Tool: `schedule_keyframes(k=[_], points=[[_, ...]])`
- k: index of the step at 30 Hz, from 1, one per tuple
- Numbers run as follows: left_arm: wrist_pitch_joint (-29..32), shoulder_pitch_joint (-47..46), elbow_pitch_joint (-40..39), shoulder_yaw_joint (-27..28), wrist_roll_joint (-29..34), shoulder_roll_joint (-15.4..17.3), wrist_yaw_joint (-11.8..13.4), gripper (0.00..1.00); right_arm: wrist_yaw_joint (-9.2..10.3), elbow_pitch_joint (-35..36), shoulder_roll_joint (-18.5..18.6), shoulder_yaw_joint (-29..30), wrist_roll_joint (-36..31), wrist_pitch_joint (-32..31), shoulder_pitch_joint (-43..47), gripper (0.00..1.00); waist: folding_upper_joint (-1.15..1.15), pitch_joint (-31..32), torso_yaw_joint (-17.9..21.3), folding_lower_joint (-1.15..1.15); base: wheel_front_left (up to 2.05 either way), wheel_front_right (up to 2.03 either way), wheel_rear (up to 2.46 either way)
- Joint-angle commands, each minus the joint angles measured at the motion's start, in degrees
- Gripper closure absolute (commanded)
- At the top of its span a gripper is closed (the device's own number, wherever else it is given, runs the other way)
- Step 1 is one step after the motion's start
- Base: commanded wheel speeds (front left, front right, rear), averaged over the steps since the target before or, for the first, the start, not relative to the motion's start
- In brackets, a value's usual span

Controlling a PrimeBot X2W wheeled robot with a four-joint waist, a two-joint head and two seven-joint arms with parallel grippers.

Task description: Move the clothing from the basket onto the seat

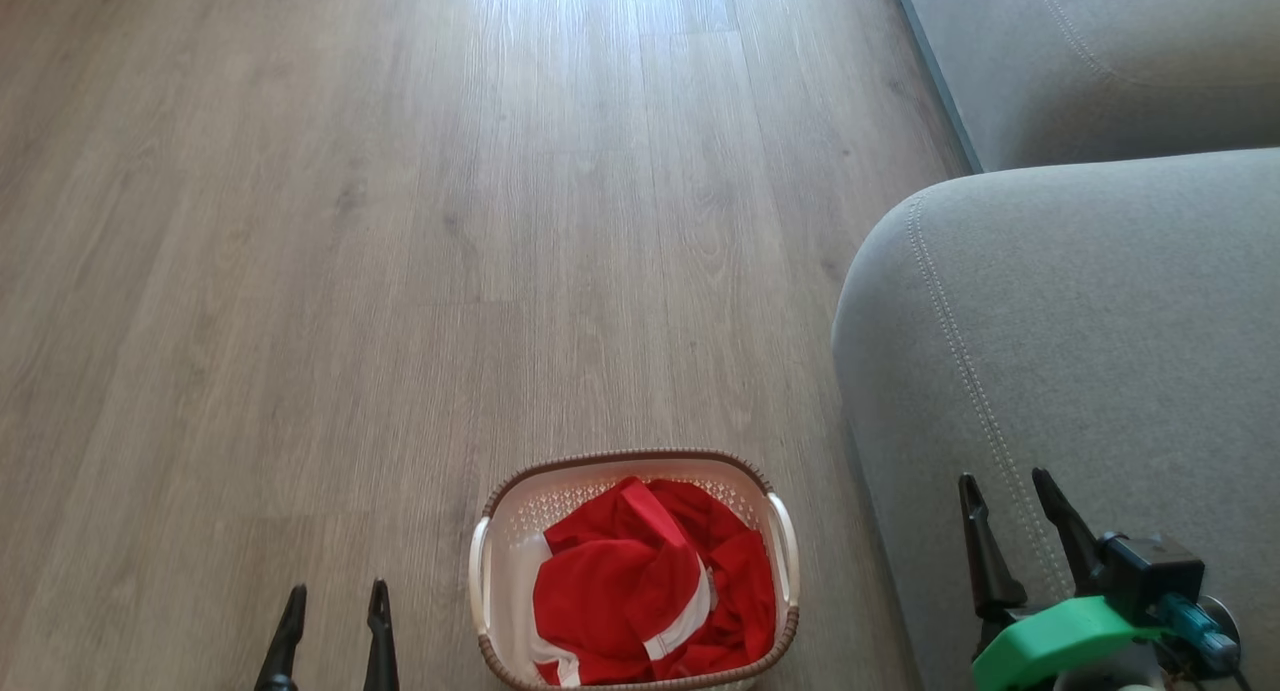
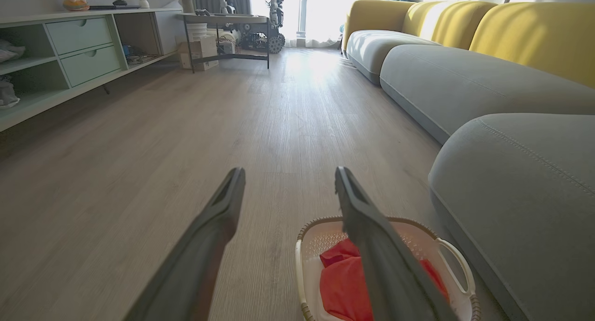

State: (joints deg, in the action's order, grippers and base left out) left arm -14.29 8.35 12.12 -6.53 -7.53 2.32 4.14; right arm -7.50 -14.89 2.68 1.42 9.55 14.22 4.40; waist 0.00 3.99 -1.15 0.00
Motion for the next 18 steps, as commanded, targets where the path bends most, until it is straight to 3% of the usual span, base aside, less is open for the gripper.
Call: schedule_keyframes(k=[1,18], points=[[-0.7,-1.6,-1.3,1.6,-0.5,0.6,0.8,0.00,0.01,1.5,0.2,-1.4,-0.3,0.8,-1.4,0.00,0.00,0.0,0.0,0.00,0.00,0.00,0.00],[-0.7,-1.9,-1.0,1.2,-1.0,0.6,1.0,0.00,0.01,1.1,0.2,-1.3,-0.2,0.8,-1.7,0.00,0.00,-0.3,-0.1,0.00,0.00,0.00,0.00]])
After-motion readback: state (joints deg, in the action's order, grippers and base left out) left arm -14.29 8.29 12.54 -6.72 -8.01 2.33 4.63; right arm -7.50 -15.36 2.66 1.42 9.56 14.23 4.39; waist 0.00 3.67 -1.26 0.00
